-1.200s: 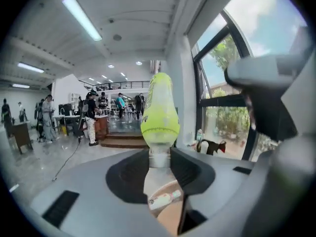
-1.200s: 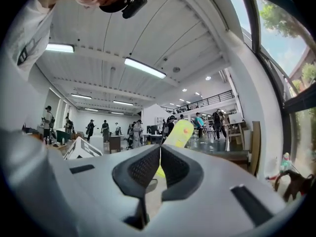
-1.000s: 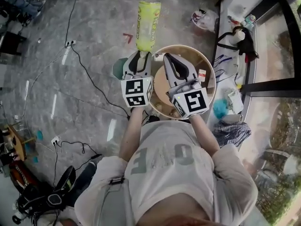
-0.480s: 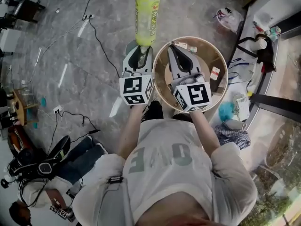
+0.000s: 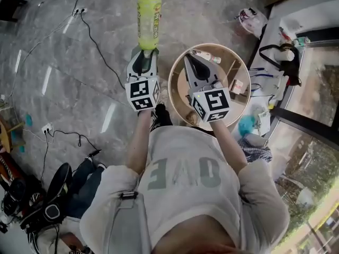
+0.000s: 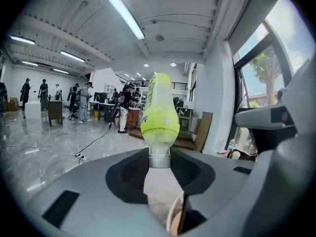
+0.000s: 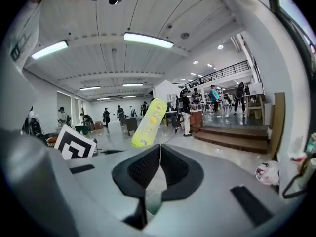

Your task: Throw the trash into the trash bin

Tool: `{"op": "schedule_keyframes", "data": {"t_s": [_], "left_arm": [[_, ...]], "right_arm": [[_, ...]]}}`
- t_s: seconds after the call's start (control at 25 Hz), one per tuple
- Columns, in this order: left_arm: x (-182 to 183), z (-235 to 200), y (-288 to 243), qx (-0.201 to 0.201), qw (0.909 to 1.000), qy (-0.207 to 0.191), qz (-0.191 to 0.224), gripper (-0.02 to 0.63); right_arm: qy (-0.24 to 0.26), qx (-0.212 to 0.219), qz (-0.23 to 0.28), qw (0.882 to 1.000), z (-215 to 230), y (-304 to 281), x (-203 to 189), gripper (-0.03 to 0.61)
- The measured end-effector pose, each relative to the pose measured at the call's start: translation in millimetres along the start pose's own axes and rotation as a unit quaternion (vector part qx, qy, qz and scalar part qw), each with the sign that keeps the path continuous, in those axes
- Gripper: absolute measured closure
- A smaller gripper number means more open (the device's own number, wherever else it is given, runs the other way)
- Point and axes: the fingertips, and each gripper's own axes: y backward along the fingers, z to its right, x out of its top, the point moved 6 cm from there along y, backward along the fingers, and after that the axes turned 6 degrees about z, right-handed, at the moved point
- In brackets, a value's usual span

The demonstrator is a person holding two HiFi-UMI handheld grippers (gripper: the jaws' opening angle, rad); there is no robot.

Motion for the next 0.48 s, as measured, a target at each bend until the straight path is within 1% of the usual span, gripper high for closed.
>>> {"op": "schedule_keyframes", "data": {"t_s": [0.16,0.28,0.4,0.48], "left_arm": [[-29.1,-49.4,-38.5,0.0,0.9985,0.026,-0.048,0.472],[-61.1,-81.0,-57.4,0.003,0.9958,0.032,-0.085,0.472],[-104.7,-108.2,-77.6,0.008,0.9911,0.029,-0.13,0.472],[-139.9,-124.6,-87.9,0.01,0.9851,0.04,-0.167,0.472]], "right_arm": [[-0.013,0.021,-0.05,0.998,-19.7,-58.1,-16.7,0.563],[-0.022,0.035,-0.084,0.996,-38.4,-94.8,-41.9,0.563],[-0.079,0.017,-0.107,0.991,-43.0,-120.5,-70.3,0.563],[-0.112,0.001,-0.12,0.986,-44.4,-130.1,-92.3,0.563]]}}
